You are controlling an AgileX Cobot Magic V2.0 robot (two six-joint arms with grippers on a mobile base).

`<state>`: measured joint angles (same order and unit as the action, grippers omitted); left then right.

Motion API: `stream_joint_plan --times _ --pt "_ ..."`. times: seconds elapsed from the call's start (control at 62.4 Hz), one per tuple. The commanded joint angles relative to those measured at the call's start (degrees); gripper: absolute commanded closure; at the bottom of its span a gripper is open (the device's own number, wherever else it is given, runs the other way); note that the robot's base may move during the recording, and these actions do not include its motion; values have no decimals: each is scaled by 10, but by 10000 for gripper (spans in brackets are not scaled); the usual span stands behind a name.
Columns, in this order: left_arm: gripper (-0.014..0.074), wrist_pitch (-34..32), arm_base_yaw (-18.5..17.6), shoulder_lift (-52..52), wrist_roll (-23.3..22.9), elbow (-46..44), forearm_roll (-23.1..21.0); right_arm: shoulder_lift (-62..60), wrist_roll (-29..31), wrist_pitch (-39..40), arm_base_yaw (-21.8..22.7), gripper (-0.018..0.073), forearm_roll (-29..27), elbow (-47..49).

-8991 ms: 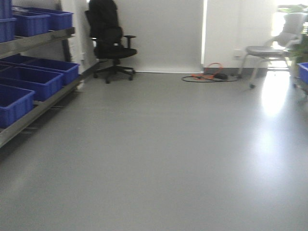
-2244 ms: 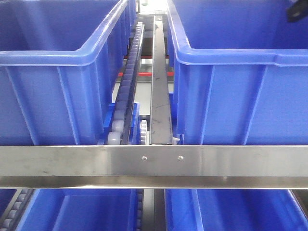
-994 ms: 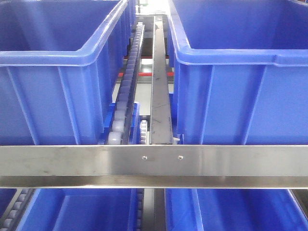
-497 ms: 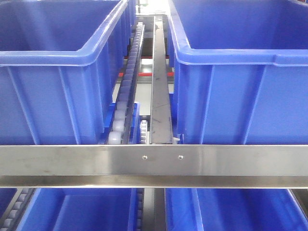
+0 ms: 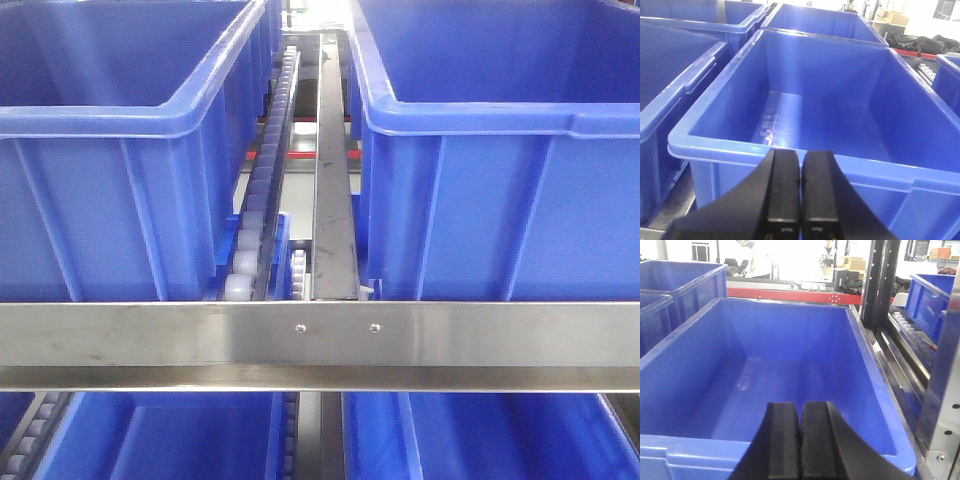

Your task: Pick and sort blue part to right shelf

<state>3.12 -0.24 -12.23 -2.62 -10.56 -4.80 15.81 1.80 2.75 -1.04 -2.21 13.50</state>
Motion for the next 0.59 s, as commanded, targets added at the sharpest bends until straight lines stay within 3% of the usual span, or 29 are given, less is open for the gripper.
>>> stream_joint_plan --times 0.0,0.288,0.417,0.577 --pt "473 -53 1 -5 0 -17 -5 -1 4 64 3 503 -1 -1" --pt "473 -53 1 -5 0 -16 -5 -85 4 87 3 503 17 -138" --pt "473 -53 1 -5 0 -16 -5 -140 4 51 3 503 17 -140" --pt "473 -53 1 -6 0 -16 -5 -176 2 64 3 503 17 -140"
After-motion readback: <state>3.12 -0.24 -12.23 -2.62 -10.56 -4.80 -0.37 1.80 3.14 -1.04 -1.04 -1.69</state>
